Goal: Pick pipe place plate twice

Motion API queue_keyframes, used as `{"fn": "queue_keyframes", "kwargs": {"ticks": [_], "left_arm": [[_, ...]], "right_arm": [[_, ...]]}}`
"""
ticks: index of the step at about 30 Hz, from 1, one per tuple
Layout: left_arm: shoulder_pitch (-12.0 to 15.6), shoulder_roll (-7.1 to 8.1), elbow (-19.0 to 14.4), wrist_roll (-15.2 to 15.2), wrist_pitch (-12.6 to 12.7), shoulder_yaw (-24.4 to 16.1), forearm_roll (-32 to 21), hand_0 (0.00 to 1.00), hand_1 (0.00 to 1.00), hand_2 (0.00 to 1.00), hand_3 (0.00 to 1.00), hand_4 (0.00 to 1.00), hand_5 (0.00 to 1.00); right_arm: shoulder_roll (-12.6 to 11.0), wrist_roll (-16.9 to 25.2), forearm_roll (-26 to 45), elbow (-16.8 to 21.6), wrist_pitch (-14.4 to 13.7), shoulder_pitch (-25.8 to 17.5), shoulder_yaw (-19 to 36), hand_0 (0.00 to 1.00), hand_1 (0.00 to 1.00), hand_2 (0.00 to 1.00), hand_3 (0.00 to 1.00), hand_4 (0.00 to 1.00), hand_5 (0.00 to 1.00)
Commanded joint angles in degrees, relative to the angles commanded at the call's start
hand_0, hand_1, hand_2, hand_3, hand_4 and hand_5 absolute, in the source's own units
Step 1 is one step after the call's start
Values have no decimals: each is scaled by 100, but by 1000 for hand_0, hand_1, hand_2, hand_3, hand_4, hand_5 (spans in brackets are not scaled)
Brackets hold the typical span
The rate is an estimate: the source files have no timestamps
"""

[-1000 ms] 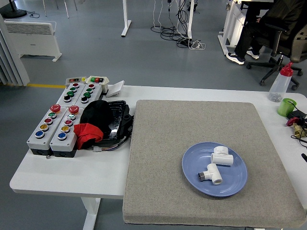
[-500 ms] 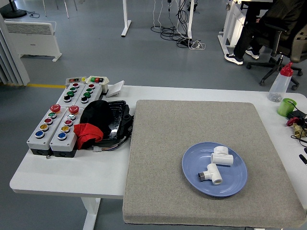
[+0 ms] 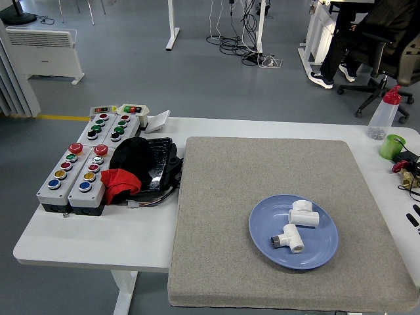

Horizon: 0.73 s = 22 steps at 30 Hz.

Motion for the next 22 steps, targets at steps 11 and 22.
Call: {"fn": "queue_keyframes", "kwargs": {"ticks": [11, 22], "left_arm": [[38, -6, -7, 13, -5, -12, 14, 584, 578, 585, 488, 408, 998], [59, -9, -10, 22, -19, -37, 62, 584, 578, 585, 488, 408, 998]], "right_arm": [[-20, -49, -35, 1, 21, -35, -34, 740, 691, 695, 716, 489, 839], [-1, -211, -147, -5, -38, -56, -45, 740, 690, 694, 713, 484, 861]]}}
